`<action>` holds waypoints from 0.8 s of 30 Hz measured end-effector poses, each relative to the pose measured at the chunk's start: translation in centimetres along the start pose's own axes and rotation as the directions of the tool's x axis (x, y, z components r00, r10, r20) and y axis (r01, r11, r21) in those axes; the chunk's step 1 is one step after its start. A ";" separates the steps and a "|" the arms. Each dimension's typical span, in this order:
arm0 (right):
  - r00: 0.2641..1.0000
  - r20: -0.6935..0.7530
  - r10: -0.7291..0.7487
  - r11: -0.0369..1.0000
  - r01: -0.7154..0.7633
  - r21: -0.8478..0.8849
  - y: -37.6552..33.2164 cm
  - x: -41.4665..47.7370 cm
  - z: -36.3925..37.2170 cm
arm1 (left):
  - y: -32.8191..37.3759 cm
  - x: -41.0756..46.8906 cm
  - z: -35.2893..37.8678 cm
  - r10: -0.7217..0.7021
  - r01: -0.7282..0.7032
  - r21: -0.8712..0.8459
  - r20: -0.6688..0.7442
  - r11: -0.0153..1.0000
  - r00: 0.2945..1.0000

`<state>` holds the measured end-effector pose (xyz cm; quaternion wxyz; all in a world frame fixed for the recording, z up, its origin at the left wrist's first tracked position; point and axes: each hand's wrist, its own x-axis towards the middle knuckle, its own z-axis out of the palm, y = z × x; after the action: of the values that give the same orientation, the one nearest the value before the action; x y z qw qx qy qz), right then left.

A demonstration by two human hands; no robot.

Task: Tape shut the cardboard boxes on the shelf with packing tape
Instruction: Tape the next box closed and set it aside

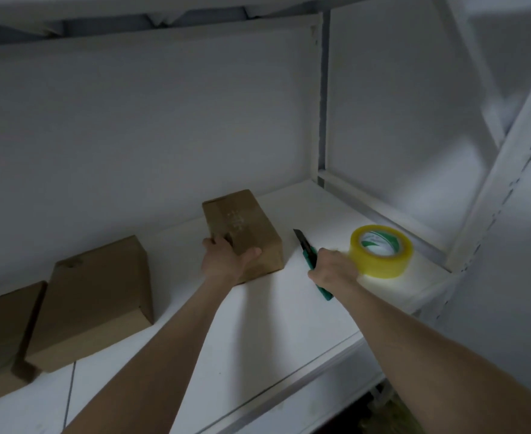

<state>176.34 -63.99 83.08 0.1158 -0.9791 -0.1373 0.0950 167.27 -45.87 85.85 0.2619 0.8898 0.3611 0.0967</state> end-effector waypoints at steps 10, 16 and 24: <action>0.998 -0.062 -0.006 0.999 0.009 0.050 -3.0 3.8 -0.4 | -1.2 -0.3 -1.2 0.080 -0.084 0.058 0.063 0.995 0.995; 0.996 -0.019 -0.089 0.989 0.091 0.116 -3.3 4.7 -0.1 | -1.5 0.7 -0.7 0.115 -0.118 0.035 0.069 0.992 0.991; 0.962 -0.269 -0.050 0.999 0.052 -0.002 3.6 4.0 -3.5 | 2.2 -0.2 -0.3 0.285 -0.233 0.252 -0.199 0.939 0.937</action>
<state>181.82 -66.91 84.91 0.1385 -0.9788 -0.1453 -0.0416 168.33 -47.19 87.29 0.1006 0.9360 0.2768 0.1928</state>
